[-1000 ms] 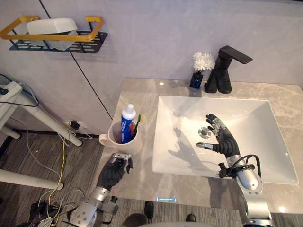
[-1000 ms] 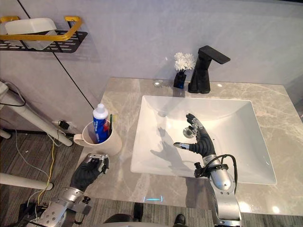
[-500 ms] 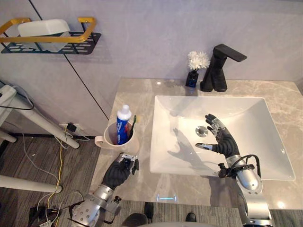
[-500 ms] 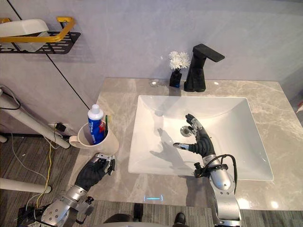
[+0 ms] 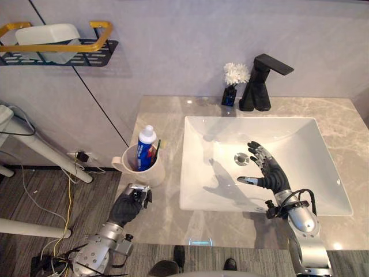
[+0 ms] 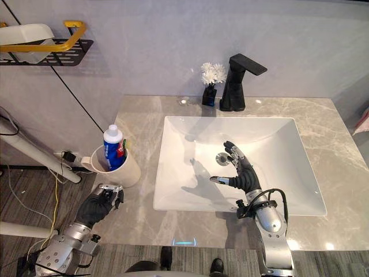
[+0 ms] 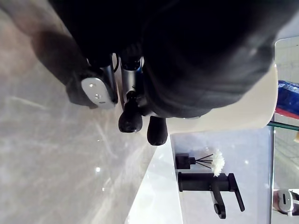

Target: Organize washtable

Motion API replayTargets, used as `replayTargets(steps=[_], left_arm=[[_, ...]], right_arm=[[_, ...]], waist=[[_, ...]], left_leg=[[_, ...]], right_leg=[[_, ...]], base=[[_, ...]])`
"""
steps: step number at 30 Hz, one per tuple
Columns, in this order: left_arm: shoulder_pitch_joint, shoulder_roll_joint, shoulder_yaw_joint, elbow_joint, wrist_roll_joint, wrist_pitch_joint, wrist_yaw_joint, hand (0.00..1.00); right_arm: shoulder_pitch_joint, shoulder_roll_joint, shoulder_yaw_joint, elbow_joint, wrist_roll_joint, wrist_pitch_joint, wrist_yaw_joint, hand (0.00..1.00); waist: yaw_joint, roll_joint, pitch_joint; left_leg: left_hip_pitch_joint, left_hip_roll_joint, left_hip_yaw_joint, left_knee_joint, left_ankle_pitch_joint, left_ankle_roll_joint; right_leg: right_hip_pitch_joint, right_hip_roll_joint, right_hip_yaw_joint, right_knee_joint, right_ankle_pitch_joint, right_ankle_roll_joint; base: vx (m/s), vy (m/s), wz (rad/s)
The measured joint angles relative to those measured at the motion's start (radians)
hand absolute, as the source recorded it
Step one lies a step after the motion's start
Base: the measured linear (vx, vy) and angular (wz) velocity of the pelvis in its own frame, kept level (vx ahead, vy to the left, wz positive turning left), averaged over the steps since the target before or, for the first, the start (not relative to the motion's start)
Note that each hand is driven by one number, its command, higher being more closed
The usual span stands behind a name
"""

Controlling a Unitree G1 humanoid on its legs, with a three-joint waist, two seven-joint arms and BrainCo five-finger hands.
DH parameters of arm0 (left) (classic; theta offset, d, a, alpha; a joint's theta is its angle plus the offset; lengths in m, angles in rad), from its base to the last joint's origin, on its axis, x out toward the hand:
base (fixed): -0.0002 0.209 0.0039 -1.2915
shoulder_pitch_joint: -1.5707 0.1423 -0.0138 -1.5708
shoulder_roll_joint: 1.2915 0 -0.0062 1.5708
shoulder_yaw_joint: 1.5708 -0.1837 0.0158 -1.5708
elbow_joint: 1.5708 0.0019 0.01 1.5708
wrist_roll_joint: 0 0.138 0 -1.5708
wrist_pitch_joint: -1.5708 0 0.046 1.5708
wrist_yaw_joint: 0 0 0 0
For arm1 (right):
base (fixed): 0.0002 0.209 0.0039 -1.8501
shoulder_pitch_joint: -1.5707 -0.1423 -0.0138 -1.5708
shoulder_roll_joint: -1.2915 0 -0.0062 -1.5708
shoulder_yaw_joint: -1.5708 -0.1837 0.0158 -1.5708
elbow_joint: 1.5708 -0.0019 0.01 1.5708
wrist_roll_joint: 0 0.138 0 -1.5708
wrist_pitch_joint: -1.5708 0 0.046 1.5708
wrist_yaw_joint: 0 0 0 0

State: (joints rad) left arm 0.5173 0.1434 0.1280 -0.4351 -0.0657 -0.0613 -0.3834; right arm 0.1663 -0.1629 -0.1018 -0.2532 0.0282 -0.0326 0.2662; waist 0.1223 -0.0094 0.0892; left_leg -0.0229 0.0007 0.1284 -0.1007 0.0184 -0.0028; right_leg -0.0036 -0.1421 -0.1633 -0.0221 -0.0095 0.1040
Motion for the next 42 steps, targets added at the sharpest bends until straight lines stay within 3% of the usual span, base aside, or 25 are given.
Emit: replayTargets(steps=[11, 27, 42], left_arm=[[-0.046, 0.008, 0.030, 0.000, 0.002, 0.008, 0.012, 1.00], [-0.107, 0.039, -0.057, 0.000, 0.042, 0.009, 0.007, 1.00], [-0.130, 0.067, -0.055, 0.008, 0.059, 0.014, 0.008, 1.00]], right_arm=[[0.018, 0.000, -0.001, 0.000, 0.000, 0.002, 0.019, 0.00], [0.022, -0.002, 0.001, -0.011, 0.000, 0.006, 0.025, 0.00], [0.021, -0.005, 0.000, -0.031, 0.000, 0.014, 0.040, 0.00]], waist=[[-0.001, 0.001, 0.000], [-0.004, -0.001, -0.002], [-0.003, -0.007, -0.005]], left_leg=[[0.001, 0.004, 0.012, 0.000, -0.001, 0.001], [0.001, 0.004, 0.042, 0.000, -0.003, 0.000], [-0.003, 0.016, 0.068, 0.000, -0.005, 0.001]], right_leg=[[-0.004, 0.004, 0.003, -0.004, 0.019, -0.008], [-0.016, 0.006, 0.031, -0.016, 0.022, -0.007], [-0.033, 0.019, 0.039, -0.017, 0.050, -0.013]], base=[[0.00, 0.002, -0.03], [-0.01, -0.006, -0.06], [-0.01, -0.004, -0.05]])
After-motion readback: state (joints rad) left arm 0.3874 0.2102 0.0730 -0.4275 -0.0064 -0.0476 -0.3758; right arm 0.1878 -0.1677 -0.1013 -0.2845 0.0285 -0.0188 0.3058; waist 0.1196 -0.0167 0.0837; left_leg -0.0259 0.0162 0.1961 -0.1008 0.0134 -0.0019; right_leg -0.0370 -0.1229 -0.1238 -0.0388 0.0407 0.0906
